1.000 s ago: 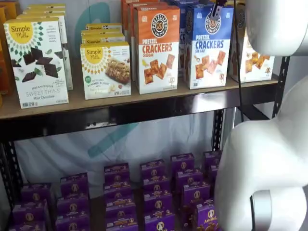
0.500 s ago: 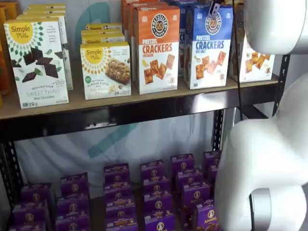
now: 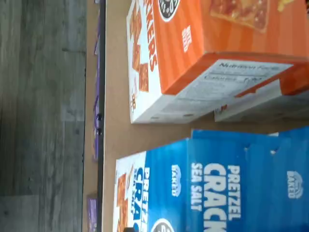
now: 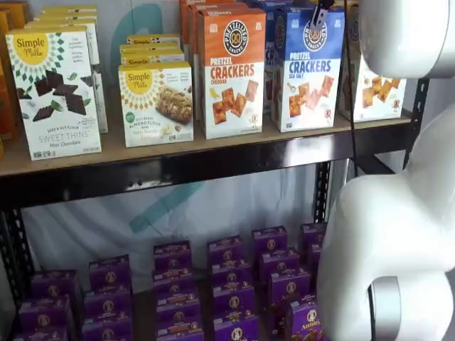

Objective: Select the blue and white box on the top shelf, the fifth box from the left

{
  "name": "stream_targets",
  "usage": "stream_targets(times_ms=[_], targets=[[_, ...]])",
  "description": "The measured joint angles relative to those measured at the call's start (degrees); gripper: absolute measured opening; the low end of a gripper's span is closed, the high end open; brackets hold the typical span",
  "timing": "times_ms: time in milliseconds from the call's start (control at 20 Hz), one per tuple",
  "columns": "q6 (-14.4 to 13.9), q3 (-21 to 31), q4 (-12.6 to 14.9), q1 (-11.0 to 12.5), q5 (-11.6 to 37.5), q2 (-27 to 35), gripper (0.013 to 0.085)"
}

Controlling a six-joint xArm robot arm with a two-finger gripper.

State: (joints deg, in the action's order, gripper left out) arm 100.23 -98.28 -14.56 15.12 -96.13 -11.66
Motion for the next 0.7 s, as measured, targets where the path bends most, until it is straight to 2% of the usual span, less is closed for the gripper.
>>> stream_targets(times_ms=[350,700], targets=[[0.69,0.72,-0.26,0.67,-0.61,0.12,0.0850],[0.01,-1.42,3.15,-0.96,-3.55,0.96,0.0850]])
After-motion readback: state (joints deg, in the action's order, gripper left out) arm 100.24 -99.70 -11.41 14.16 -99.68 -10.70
